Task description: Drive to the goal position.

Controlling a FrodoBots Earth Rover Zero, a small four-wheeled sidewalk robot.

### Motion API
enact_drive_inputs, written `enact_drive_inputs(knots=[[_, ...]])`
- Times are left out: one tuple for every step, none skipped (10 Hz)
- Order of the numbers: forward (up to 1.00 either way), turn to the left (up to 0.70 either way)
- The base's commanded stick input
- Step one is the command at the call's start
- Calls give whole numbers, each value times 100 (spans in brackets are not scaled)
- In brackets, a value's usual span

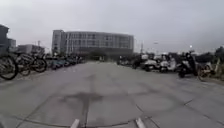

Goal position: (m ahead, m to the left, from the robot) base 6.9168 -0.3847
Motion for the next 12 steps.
enact_drive_inputs(knots=[[100, 6], [100, 6], [100, 6], [100, 6], [100, 6], [100, -18], [100, -34], [100, -34], [100, -34], [100, -34], [100, -30], [100, 3]])
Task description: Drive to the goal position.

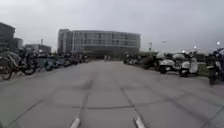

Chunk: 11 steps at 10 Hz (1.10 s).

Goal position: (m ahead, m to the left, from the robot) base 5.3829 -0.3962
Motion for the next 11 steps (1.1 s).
enact_drive_inputs(knots=[[100, 6], [100, 6], [100, 6], [100, 6], [100, 6], [100, 6], [100, 6], [100, 6], [100, 6], [100, 6], [100, 6]])
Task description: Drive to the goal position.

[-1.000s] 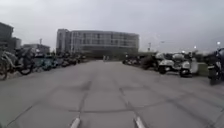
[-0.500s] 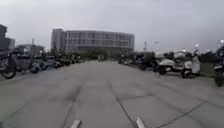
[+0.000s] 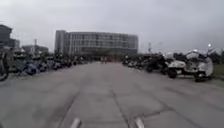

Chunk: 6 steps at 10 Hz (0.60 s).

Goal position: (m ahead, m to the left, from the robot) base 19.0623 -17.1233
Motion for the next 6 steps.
enact_drive_inputs(knots=[[100, 6], [100, 6], [100, 6], [100, 6], [100, 6], [100, 6]])
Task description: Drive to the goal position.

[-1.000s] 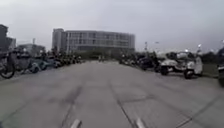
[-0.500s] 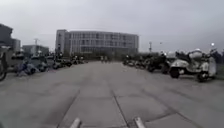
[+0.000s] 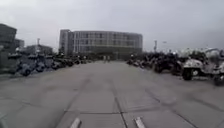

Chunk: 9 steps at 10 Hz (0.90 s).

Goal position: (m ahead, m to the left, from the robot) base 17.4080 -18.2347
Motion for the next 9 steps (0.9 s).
enact_drive_inputs(knots=[[100, 6], [100, 6], [100, 6], [100, 6], [100, 6], [100, 6], [100, 6], [100, 6], [100, 6]])
